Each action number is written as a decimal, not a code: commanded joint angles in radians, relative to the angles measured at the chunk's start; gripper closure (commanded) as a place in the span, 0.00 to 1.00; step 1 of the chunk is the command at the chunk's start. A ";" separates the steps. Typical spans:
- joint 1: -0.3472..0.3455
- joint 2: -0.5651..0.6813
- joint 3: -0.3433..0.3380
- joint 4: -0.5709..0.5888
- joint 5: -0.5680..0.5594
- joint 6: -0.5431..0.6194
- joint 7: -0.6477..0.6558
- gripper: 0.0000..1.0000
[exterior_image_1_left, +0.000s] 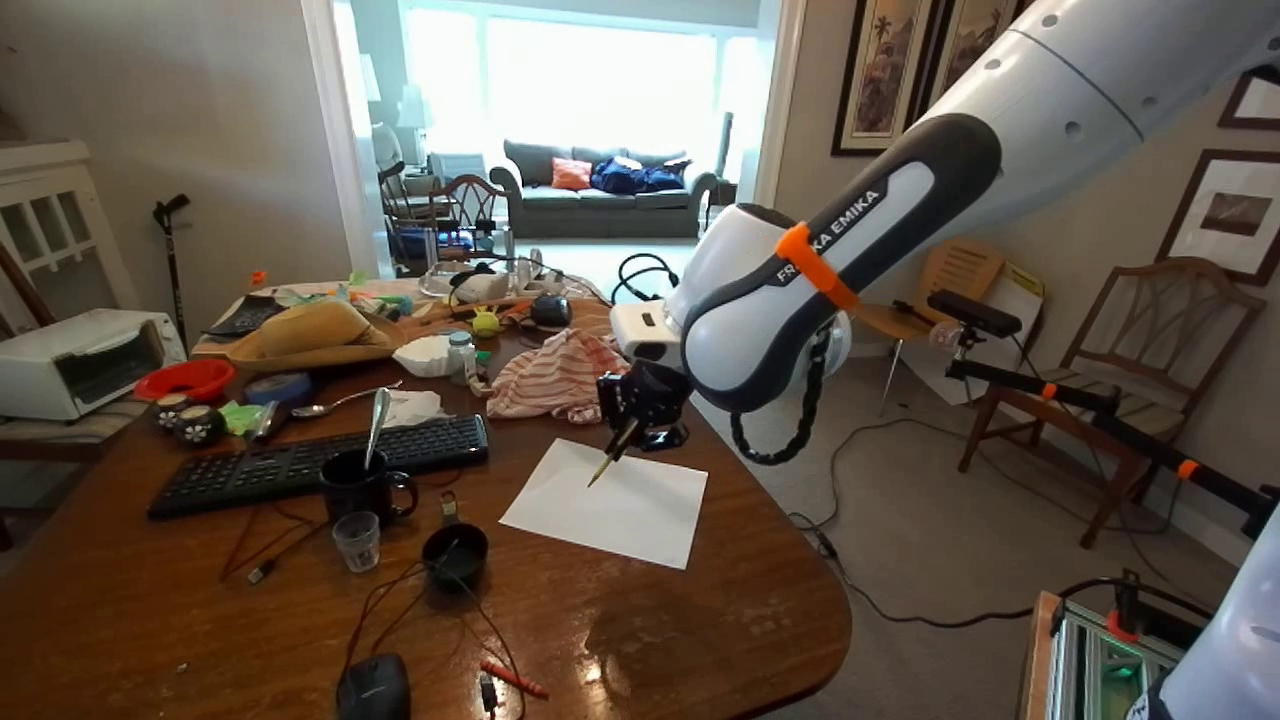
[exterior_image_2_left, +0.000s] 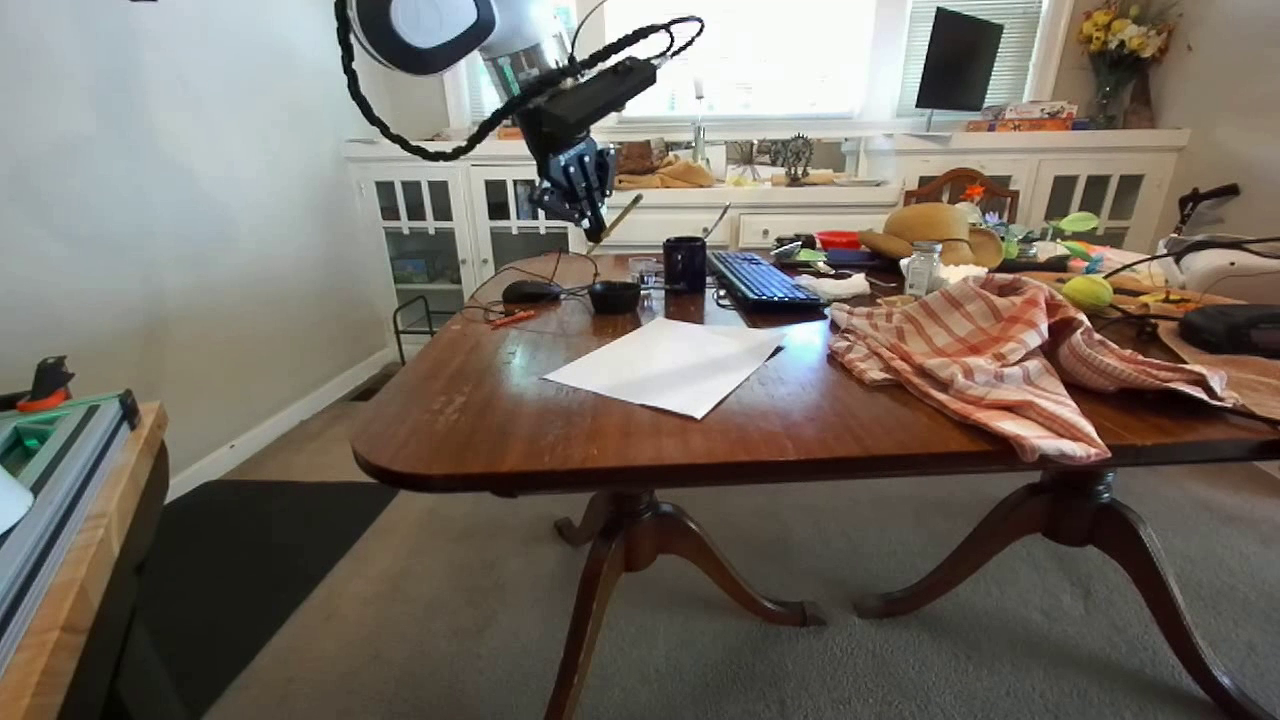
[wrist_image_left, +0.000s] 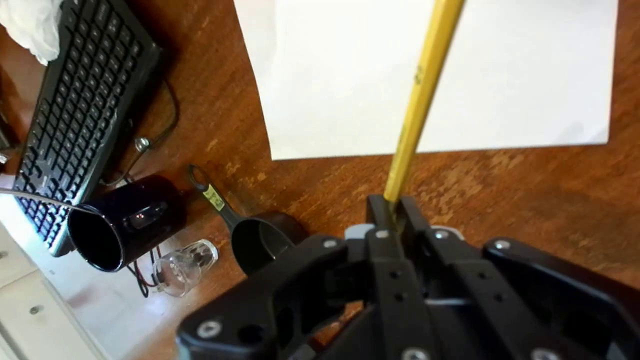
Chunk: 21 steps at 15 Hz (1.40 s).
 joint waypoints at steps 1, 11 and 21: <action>0.124 -0.026 -0.206 -0.021 -0.275 -0.006 0.058 0.98; 0.600 0.202 -0.841 0.193 -1.071 0.131 0.322 0.98; 0.859 0.345 -1.110 0.308 -1.339 0.229 0.560 0.92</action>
